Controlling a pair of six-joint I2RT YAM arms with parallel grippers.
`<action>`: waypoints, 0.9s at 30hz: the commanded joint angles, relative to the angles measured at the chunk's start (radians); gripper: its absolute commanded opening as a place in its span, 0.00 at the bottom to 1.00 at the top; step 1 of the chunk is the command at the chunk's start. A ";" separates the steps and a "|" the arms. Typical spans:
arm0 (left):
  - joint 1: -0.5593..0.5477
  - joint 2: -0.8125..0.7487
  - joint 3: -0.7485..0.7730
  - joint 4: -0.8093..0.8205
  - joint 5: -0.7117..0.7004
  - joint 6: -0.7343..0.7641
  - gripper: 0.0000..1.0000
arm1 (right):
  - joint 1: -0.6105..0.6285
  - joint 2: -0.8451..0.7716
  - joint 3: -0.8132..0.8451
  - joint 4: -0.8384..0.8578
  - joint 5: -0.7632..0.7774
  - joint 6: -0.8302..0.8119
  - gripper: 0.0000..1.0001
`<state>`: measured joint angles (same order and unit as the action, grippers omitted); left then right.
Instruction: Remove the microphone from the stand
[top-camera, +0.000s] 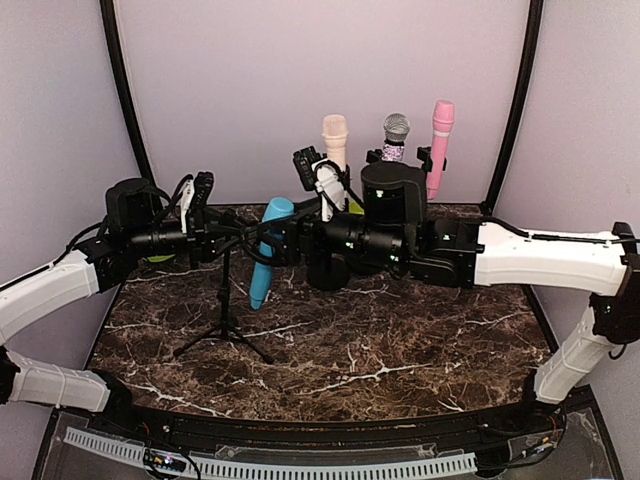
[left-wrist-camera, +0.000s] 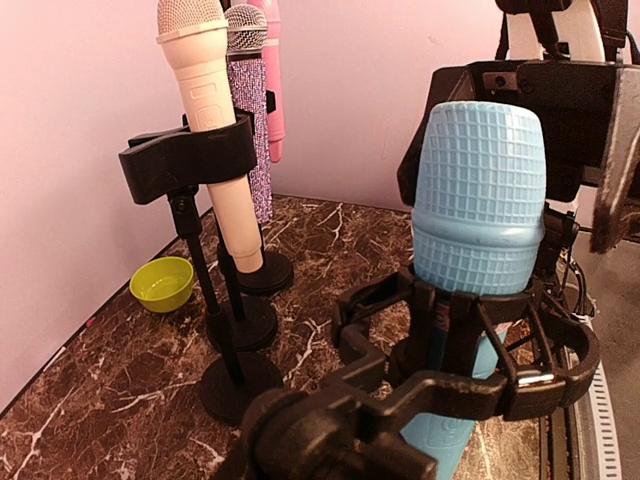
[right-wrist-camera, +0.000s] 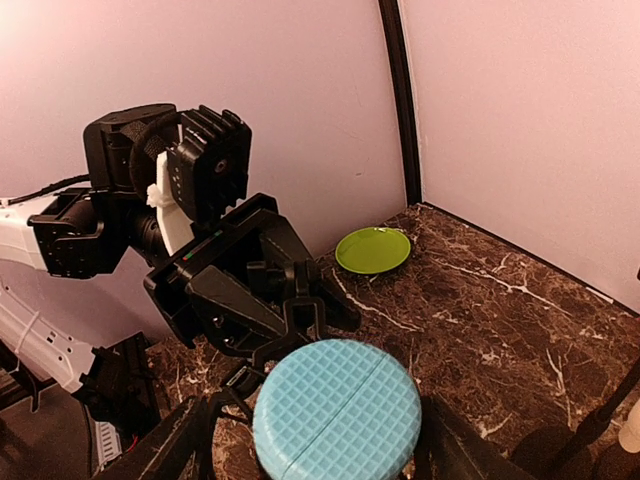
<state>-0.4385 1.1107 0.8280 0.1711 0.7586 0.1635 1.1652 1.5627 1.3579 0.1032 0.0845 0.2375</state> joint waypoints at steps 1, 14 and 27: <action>-0.014 -0.027 0.011 0.132 0.011 -0.023 0.00 | -0.008 0.022 0.059 0.029 0.021 -0.022 0.66; -0.042 -0.006 -0.030 0.184 -0.084 -0.015 0.00 | -0.015 -0.038 0.112 0.013 0.066 -0.069 0.06; -0.062 -0.060 -0.183 0.254 -0.199 0.047 0.11 | -0.067 -0.125 0.358 -0.222 0.149 -0.139 0.00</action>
<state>-0.4942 1.1267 0.7223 0.4042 0.5900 0.1951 1.1259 1.5112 1.6329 -0.0856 0.1764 0.1207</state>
